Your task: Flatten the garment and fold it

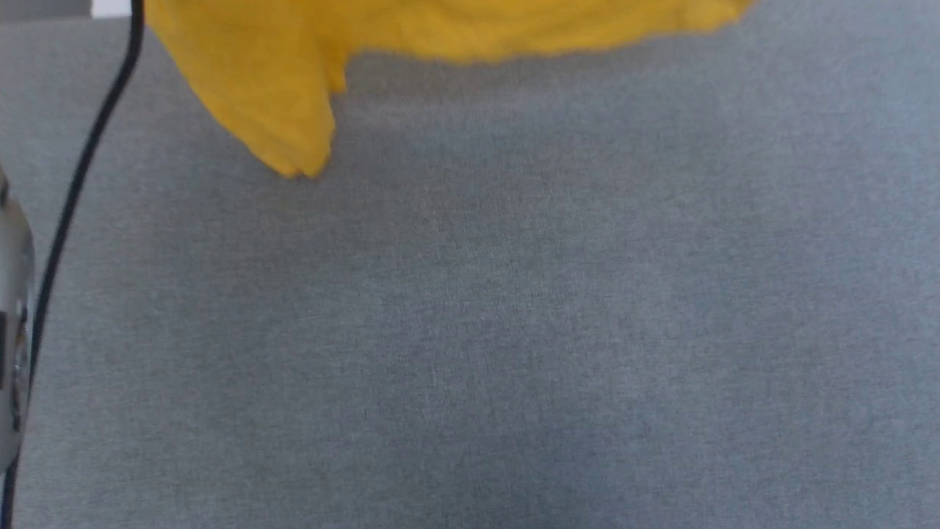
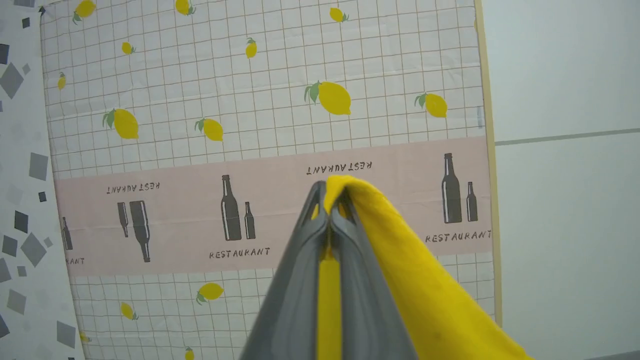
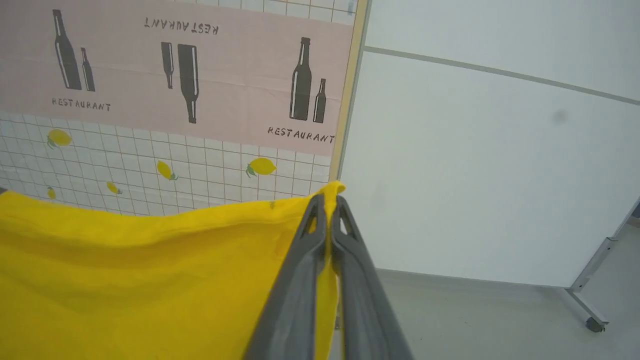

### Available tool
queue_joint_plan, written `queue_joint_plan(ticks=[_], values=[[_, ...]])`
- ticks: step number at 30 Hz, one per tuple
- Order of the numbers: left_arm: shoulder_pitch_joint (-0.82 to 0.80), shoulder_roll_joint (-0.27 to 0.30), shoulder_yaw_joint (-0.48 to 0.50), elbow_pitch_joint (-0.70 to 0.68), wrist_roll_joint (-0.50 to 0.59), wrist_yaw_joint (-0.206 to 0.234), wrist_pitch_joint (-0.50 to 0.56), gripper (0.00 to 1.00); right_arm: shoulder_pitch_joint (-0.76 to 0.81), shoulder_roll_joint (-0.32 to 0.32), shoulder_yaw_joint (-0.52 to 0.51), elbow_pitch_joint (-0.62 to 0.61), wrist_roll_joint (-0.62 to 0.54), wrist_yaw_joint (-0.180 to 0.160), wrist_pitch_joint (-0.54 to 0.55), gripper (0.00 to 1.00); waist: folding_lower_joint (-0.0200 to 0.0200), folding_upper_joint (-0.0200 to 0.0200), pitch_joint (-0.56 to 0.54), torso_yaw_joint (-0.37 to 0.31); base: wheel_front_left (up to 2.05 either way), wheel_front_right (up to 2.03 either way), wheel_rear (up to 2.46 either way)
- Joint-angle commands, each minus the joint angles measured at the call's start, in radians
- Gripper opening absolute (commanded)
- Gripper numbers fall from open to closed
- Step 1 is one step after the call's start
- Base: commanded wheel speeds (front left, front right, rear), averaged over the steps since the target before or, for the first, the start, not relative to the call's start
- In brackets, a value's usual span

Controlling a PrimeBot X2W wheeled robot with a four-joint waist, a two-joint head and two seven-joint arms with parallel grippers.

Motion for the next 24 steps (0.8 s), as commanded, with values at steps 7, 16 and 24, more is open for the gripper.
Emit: queue_joint_plan(ticks=[7,16,24], values=[[-0.097,-0.026,-0.011,0.063,0.016,-0.017,-0.184,0.0,-0.094,-0.036,0.007,0.071,-0.031,-0.001,-0.127,0.0,-0.0001,0.0,0.208,0.01,0.0,0.0,0.0],[-0.037,-0.009,-0.014,0.114,-0.003,-0.054,-0.352,0.0,-0.051,-0.09,0.071,0.147,0.006,-0.001,-0.226,0.0,-0.0001,0.0,0.298,0.024,0.0,0.0,0.0],[0.142,0.02,-0.035,0.099,-0.049,-0.122,-0.405,0.0,0.09,-0.165,0.23,0.105,0.148,-0.001,-0.279,0.0,-0.0001,0.0,0.281,0.044,0.0,0.0,0.0]])
